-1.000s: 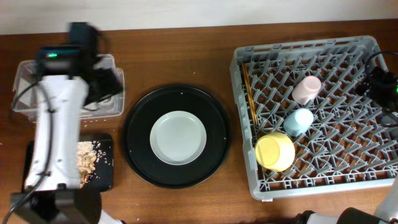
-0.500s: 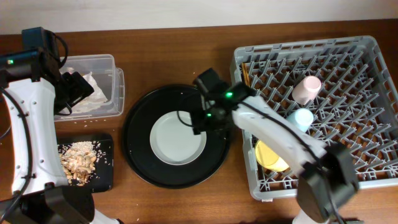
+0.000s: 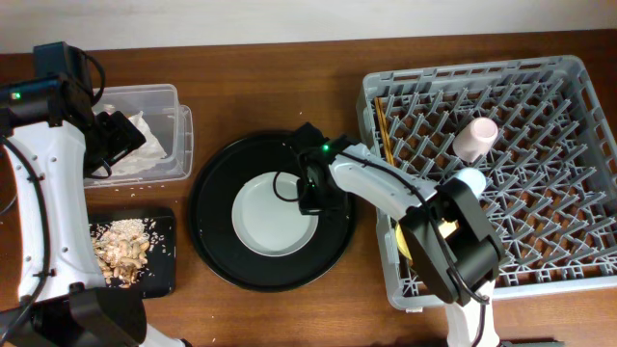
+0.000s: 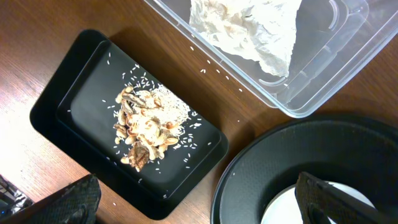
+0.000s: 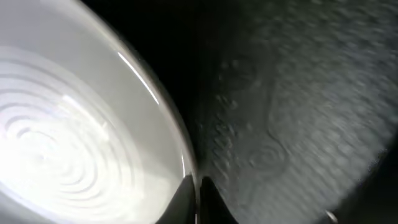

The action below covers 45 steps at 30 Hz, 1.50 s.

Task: Sort waste into correct bins and load items into the dishwasher rack
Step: 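Grasp the white plate rim with the right gripper and lift it right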

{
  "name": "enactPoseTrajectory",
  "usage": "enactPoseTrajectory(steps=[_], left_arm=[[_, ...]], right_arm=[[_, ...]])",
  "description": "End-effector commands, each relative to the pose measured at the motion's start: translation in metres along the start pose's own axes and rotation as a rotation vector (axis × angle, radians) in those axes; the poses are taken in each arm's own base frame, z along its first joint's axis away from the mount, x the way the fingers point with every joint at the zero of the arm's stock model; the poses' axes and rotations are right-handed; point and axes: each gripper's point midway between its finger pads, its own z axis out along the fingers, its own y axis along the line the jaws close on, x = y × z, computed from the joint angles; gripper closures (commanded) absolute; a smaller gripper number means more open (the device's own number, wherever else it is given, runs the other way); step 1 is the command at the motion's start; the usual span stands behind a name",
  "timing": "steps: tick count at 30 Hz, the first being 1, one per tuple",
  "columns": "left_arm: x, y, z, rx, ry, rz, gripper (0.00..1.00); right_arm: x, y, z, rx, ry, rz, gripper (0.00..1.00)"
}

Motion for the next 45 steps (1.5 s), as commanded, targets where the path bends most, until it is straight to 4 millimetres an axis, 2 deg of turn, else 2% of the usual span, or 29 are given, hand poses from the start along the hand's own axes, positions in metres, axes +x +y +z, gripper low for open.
enactPoseTrajectory(steps=[1,3,4,6,7,8,9,12,14,16,18,22,24,26,28,30,32,36,37,38,39,42,43,44,45], left_arm=[[-0.002,0.003,-0.007,0.010,-0.020,-0.022,0.01],[-0.002,0.003,-0.007,0.010,-0.020,-0.023,0.01],[-0.002,0.003,-0.007,0.010,-0.020,-0.023,0.01],[-0.002,0.003,-0.007,0.010,-0.020,-0.023,0.01],[-0.002,0.003,-0.007,0.010,-0.020,-0.022,0.01],[-0.002,0.003,-0.007,0.010,-0.020,-0.022,0.01],[-0.002,0.003,-0.007,0.010,-0.020,-0.022,0.01],[-0.002,0.003,-0.007,0.010,-0.020,-0.022,0.01],[-0.002,0.003,-0.007,0.010,-0.020,-0.023,0.01],[-0.002,0.003,-0.007,0.010,-0.020,-0.022,0.00],[-0.002,0.003,-0.007,0.010,-0.020,-0.023,0.01],[-0.002,0.003,-0.007,0.010,-0.020,-0.022,0.01],[-0.002,0.003,-0.007,0.010,-0.020,-0.023,0.01],[-0.002,0.003,-0.007,0.010,-0.020,-0.023,0.01],[-0.002,0.003,-0.007,0.010,-0.020,-0.022,0.01],[-0.002,0.003,-0.007,0.010,-0.020,-0.023,0.01],[-0.002,0.003,-0.007,0.010,-0.020,-0.022,0.01],[-0.002,0.003,-0.007,0.010,-0.020,-0.023,0.01],[-0.002,0.003,-0.007,0.010,-0.020,-0.022,0.01],[-0.002,0.003,-0.007,0.010,-0.020,-0.022,0.01],[-0.002,0.003,-0.007,0.010,-0.020,-0.023,0.01],[-0.002,0.003,-0.007,0.010,-0.020,-0.023,0.01],[-0.002,0.003,-0.007,0.010,-0.020,-0.023,0.01],[-0.002,0.003,-0.007,0.010,-0.020,-0.022,0.01],[-0.002,0.003,-0.007,0.010,-0.020,-0.022,0.01]], right_arm=[[-0.032,-0.019,-0.075,-0.029,-0.106,0.070,0.96],[-0.054,-0.039,-0.153,-0.054,-0.256,0.020,0.96],[-0.062,-0.071,-0.202,0.001,-0.377,0.082,0.96],[-0.062,-0.130,-0.256,0.113,-0.526,0.207,0.96],[-0.059,-0.154,-0.271,0.146,-0.563,0.265,0.96],[-0.058,-0.187,-0.281,0.222,-0.590,0.352,0.96],[-0.055,-0.210,-0.283,0.304,-0.604,0.437,0.96],[-0.049,-0.242,-0.283,0.507,-0.620,0.567,0.96],[-0.051,-0.244,-0.277,0.564,-0.621,0.567,0.96],[-0.059,-0.239,-0.264,0.627,-0.637,0.531,0.96],[-0.066,-0.219,-0.247,0.647,-0.662,0.469,0.96],[-0.067,-0.190,-0.247,0.713,-0.720,0.379,0.96],[-0.066,-0.194,-0.249,0.729,-0.724,0.383,0.96],[-0.065,-0.202,-0.262,0.809,-0.762,0.392,0.96],[-0.065,-0.203,-0.262,0.821,-0.765,0.393,0.96],[-0.067,-0.206,-0.249,0.821,-0.762,0.394,0.96],[-0.063,-0.204,-0.222,0.800,-0.717,0.369,0.96],[-0.060,-0.185,-0.221,0.776,-0.730,0.330,0.93],[-0.058,-0.171,-0.231,0.741,-0.743,0.310,0.83],[-0.056,-0.162,-0.243,0.710,-0.756,0.303,0.66],[-0.054,-0.155,-0.255,0.668,-0.768,0.304,0.44],[-0.033,-0.132,-0.320,0.463,-0.830,0.321,0.17],[-0.028,-0.131,-0.333,0.437,-0.856,0.328,0.11],[-0.020,-0.135,-0.349,0.413,-0.897,0.349,0.08],[-0.021,-0.142,-0.350,0.417,-0.895,0.365,0.09]])
